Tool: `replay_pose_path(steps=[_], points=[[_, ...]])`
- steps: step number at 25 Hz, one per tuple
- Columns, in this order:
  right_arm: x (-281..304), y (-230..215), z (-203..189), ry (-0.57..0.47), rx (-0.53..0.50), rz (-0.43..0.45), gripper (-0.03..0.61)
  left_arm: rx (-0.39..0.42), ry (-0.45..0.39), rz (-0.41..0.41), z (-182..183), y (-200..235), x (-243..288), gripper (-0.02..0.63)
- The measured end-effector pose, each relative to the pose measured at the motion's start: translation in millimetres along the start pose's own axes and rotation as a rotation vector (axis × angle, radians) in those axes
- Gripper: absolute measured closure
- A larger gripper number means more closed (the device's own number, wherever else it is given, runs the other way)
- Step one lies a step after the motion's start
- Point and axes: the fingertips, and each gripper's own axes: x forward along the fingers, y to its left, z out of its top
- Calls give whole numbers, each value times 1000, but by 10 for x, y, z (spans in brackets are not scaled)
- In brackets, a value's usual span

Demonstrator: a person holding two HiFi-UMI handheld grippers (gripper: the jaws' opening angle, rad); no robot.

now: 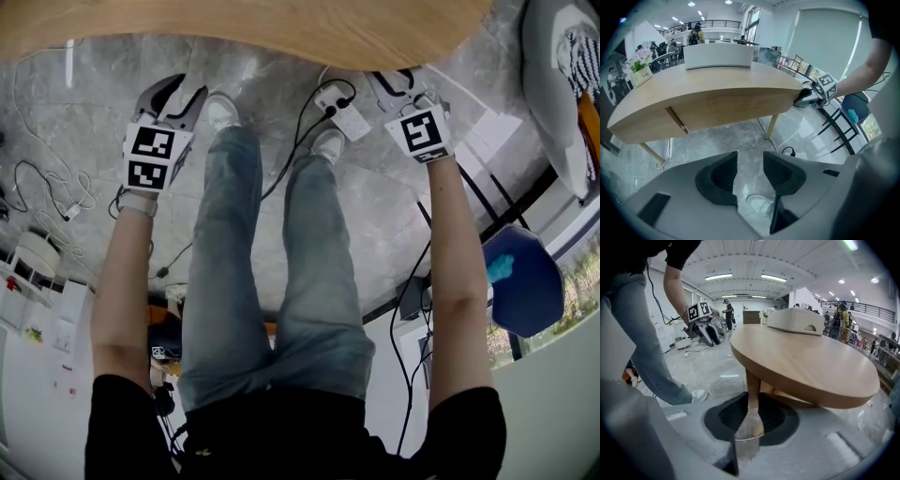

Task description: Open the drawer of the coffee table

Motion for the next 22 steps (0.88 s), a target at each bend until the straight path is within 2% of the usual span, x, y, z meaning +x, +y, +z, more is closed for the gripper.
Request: replay_pose_path(steps=[11, 22], points=[[-29, 7, 14, -24, 26, -20, 525, -12, 14, 20, -141, -50, -80, 442], [-40, 30, 14, -15, -18, -1, 525, -14, 12, 33, -166, -82, -91, 442]])
